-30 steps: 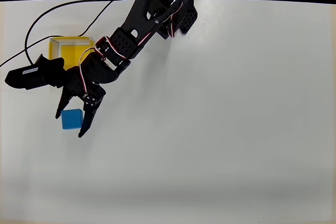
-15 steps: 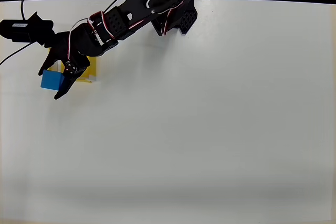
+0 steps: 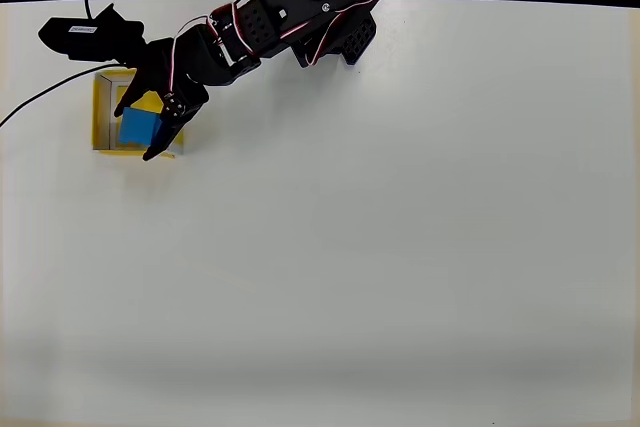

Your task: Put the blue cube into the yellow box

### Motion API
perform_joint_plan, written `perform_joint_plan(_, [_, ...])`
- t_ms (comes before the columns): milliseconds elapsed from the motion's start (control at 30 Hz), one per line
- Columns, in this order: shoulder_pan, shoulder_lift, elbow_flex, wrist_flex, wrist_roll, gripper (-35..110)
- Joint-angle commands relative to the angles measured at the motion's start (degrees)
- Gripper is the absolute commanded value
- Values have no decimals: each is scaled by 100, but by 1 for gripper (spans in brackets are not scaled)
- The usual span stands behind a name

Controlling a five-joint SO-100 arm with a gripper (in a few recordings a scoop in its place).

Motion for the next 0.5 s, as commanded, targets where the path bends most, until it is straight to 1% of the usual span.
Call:
perform_joint_plan(0, [264, 642, 44, -149, -185, 19])
perform_joint_plan(467, [686, 686, 237, -369, -290, 19])
